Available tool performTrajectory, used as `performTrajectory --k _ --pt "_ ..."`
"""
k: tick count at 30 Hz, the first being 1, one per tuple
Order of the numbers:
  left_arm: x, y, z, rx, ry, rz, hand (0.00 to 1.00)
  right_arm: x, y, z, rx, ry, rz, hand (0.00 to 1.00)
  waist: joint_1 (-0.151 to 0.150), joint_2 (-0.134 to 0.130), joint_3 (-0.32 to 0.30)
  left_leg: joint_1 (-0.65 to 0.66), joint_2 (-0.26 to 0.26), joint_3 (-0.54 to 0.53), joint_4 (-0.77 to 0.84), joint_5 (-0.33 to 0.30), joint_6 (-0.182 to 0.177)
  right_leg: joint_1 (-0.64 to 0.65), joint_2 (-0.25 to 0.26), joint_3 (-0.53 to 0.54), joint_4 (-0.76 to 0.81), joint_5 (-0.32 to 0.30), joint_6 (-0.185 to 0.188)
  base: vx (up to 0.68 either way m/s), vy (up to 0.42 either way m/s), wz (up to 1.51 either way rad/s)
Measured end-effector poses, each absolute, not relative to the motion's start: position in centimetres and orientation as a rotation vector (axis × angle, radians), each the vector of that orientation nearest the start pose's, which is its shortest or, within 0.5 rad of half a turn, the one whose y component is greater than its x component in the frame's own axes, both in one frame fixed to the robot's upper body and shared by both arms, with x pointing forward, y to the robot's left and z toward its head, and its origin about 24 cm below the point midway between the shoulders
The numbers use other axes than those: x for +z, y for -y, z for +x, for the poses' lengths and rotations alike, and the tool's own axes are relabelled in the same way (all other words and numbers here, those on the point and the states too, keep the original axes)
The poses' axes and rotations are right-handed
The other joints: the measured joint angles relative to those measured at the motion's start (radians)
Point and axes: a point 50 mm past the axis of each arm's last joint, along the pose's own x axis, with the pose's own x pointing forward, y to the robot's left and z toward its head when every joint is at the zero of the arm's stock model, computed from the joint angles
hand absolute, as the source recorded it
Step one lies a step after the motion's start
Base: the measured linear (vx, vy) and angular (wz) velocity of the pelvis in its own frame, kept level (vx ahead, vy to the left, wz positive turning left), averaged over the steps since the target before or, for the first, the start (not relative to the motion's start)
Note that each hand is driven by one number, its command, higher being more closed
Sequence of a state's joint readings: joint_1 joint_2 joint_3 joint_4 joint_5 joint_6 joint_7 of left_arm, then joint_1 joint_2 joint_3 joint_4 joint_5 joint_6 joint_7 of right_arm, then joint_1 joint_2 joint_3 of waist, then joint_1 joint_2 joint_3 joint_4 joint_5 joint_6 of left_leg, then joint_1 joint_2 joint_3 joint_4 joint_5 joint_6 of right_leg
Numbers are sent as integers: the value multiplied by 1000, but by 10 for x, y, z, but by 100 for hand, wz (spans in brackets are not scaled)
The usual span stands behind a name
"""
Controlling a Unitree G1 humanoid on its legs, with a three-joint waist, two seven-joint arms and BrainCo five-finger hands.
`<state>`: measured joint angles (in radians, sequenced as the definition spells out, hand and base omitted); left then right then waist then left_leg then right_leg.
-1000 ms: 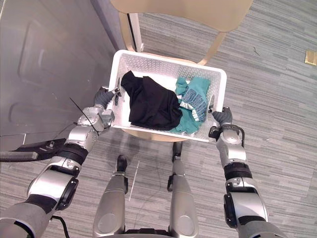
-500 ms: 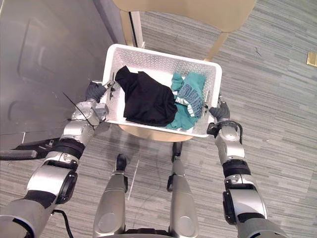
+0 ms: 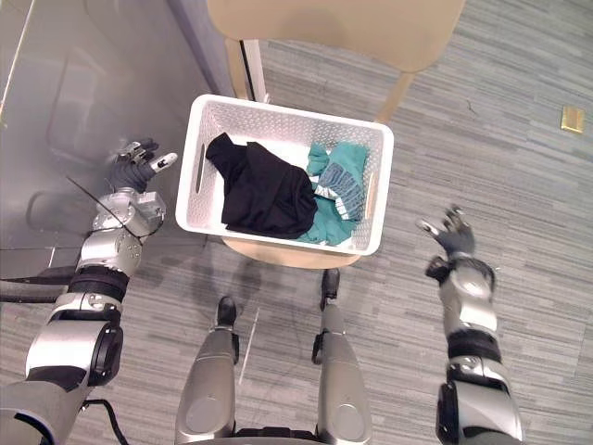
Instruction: Pick up the laundry basket with both hands and put the clothes into the washing machine.
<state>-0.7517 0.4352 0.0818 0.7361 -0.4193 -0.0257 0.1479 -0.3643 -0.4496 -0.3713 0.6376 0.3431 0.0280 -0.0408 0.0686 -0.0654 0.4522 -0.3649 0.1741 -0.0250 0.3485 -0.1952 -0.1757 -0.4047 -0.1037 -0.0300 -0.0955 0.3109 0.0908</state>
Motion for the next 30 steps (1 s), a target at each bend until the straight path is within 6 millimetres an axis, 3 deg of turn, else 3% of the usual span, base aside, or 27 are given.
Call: performTrajectory --k 6,15,20,23,25,26,27,30 --pt "124 -259 355 289 107 -65 0 21 364 240 -639 -226 117 0 -2 43 -53 38 2 3 -38 0 0 23 3 -2 -1 -16 2 -76 16 0" --pt "68 -250 276 308 95 -127 0 7 368 173 -754 -194 135 0 0 58 -214 141 -3 -1 -122 3 3 105 -6 -22 -1 -53 8 26 46 6" --pt "45 -239 233 366 65 -191 0 -4 340 151 -736 -199 166 0 2 80 -276 223 0 -3 -141 3 3 179 -9 -45 6 -88 12 73 32 11" --pt "32 -230 215 391 31 -241 0 -11 322 152 -682 -223 175 0 3 104 -309 266 1 -1 -141 2 4 215 -13 -57 36 -119 16 51 23 16" --pt "16 -220 201 406 -28 -297 0 -22 297 153 -610 -264 193 0 2 127 -334 301 7 -1 -144 -8 21 255 -18 -87 75 -164 20 -10 17 31" --pt "16 -220 201 406 -28 -297 0 -22 297 153 -610 -264 193 0 2 127 -334 301 7 -1 -144 -8 21 255 -18 -87 75 -164 20 -17 24 42" --pt "5 -213 190 417 -72 -333 0 -34 271 151 -528 -321 221 0 3 131 -359 318 9 -1 -144 -12 27 277 -26 -110 102 -192 21 -7 23 33" --pt "-9 -211 172 439 -151 -307 0 -52 228 151 -400 -407 272 0 9 124 -382 337 11 -19 -149 -10 36 295 -40 -146 158 -231 29 -4 4 46"
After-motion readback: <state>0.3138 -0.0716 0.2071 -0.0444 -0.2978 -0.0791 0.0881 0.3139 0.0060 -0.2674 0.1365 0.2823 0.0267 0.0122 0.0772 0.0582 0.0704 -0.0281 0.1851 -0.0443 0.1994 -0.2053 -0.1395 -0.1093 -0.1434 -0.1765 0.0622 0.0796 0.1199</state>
